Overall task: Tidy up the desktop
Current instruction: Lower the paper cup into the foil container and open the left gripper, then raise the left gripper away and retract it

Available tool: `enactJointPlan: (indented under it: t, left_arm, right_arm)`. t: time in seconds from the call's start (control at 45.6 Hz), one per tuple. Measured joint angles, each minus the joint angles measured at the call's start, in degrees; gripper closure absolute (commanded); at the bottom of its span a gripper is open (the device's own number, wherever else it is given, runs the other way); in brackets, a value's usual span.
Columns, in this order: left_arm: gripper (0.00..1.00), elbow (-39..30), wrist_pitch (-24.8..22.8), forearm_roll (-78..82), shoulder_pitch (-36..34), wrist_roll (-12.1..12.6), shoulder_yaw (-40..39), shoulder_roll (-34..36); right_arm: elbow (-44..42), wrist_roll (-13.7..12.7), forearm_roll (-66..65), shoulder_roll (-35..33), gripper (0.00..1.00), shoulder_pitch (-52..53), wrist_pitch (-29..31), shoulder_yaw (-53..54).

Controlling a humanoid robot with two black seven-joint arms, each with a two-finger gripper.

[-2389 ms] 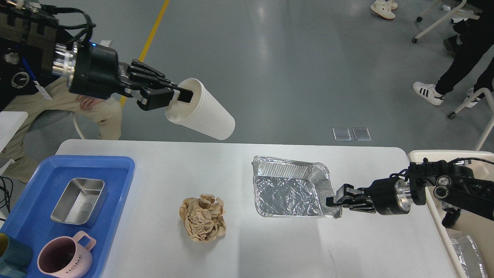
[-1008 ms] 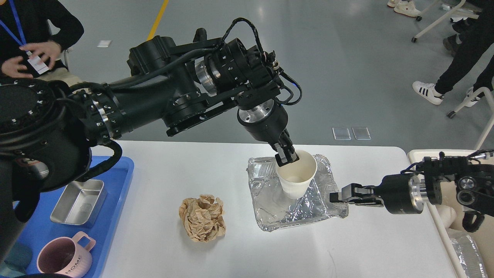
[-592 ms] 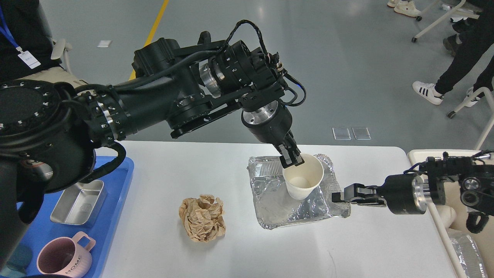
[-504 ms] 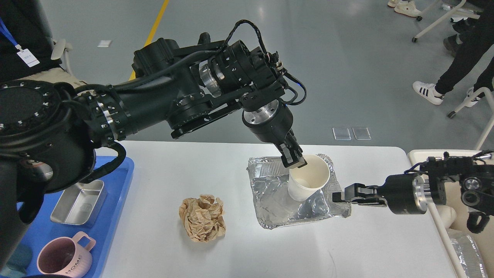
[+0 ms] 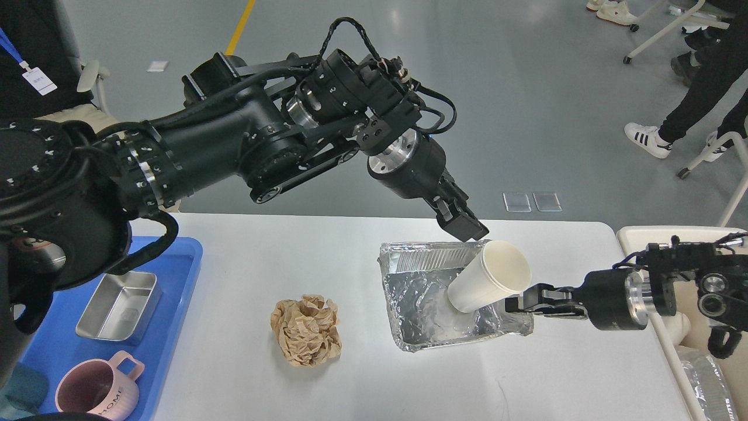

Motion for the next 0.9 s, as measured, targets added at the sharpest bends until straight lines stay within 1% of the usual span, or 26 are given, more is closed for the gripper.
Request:
enactJointPlan:
  t: [0.153,0.219,0.241,0.307,0.329,0.351,0.417,0.482,0.548,0.68,0.767,0.833,0.899]
  left_arm:
    - [0.08,-0.4,1.2,-7.1,0.0,0.1,-2.9,6.7]
    - [0.07,-0.7,1.4,-10.6,0.5,1.5,-3.8,10.6]
    - [0.07,-0.8,1.4,-11.6,0.8,2.4,-4.0,11.9]
    - [0.06,-0.9,1.6,-14.8,2.3,7.1,-4.6,16.0]
    - [0.05,-0.9,1.6,-15.7,2.9,8.9,-4.9,17.2]
    - [0.05,-1.0,1.7,-17.2,4.0,12.2,-5.6,19.2]
    - [0.04,-1.4,1.9,-19.4,7.0,17.8,-7.6,22.7]
    - [0.03,-3.3,2.7,-20.5,11.4,21.8,-10.9,26.2]
    - [0.03,-6.2,4.2,-20.9,16.6,23.8,-14.6,29.8]
    - [0.03,-12.8,7.1,-21.0,27.0,26.0,-20.1,36.7]
    - [0.03,-17.4,9.1,-21.1,33.2,28.3,-22.6,41.3]
    - [0.03,-19.4,9.9,-21.4,36.2,30.4,-23.8,44.1]
    - [0.03,-20.1,10.2,-22.5,37.7,32.6,-24.3,46.5]
  right_arm:
    - [-0.2,0.0,0.0,0.0,1.00,-0.7,-0.1,0.0]
    - [-0.2,0.0,0.0,0.0,1.00,-0.9,-0.2,0.0]
    - [-0.2,0.0,0.0,0.0,1.00,-0.9,-0.2,0.0]
    - [-0.3,0.0,0.0,0.0,1.00,-1.1,-0.3,0.0]
    - [-0.3,0.0,0.0,0.0,1.00,-1.1,-0.3,0.0]
    - [-0.3,0.0,0.0,0.0,1.00,-1.1,-0.4,0.0]
    - [-0.3,-0.1,0.0,0.0,1.00,-1.2,-0.5,0.0]
    - [-0.4,-0.1,0.1,0.1,1.00,-1.3,-0.6,0.0]
    - [-0.5,-0.2,0.1,0.3,1.00,-1.7,-0.8,-0.1]
    - [-0.7,-0.2,0.1,0.5,1.00,-2.5,-1.1,-0.2]
    - [-0.9,-0.3,0.1,0.5,1.00,-2.9,-1.3,-0.2]
    - [-0.9,-0.3,0.1,0.5,1.00,-3.1,-1.4,-0.2]
    - [-0.9,-0.3,0.1,0.5,1.00,-3.3,-1.4,-0.2]
